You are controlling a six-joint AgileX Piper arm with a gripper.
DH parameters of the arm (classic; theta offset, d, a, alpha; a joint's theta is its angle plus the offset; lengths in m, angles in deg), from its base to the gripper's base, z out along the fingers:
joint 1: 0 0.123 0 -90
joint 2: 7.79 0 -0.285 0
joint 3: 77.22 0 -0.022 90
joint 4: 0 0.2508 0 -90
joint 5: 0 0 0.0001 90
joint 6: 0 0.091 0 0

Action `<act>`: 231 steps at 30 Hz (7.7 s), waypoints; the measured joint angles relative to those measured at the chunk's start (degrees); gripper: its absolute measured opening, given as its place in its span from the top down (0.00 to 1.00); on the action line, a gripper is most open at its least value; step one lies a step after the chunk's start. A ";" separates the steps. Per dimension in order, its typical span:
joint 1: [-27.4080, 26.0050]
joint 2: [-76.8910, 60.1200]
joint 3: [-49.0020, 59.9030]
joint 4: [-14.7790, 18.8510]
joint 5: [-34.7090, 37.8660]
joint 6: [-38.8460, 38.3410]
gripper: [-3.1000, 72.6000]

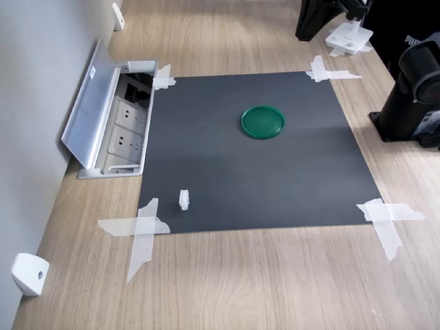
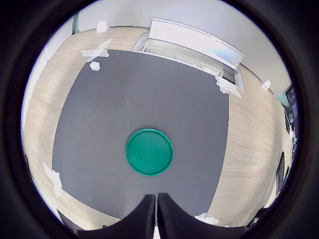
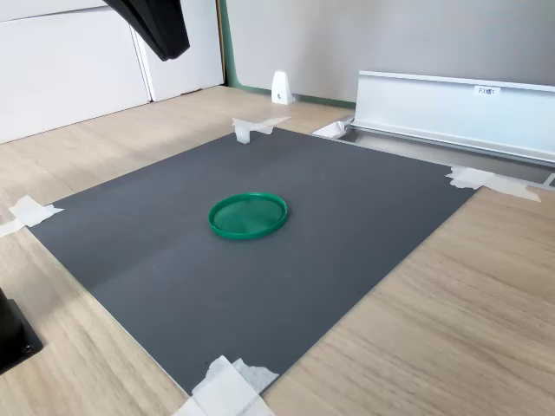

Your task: Grasp a white terminal and put it on the green lid.

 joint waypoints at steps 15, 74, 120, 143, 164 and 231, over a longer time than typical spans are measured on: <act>0.81 14.33 -4.95 -0.59 -3.32 -15.89 0.97; 30.89 57.09 -42.45 -3.63 -3.08 -42.37 0.10; 31.04 63.25 -42.45 -6.96 -6.75 -31.82 0.84; 8.02 25.98 -17.34 1.44 3.84 -54.28 0.84; 1.77 26.09 9.09 -1.72 -21.76 -58.39 0.84; -4.03 -48.59 34.51 3.64 -34.57 18.98 0.97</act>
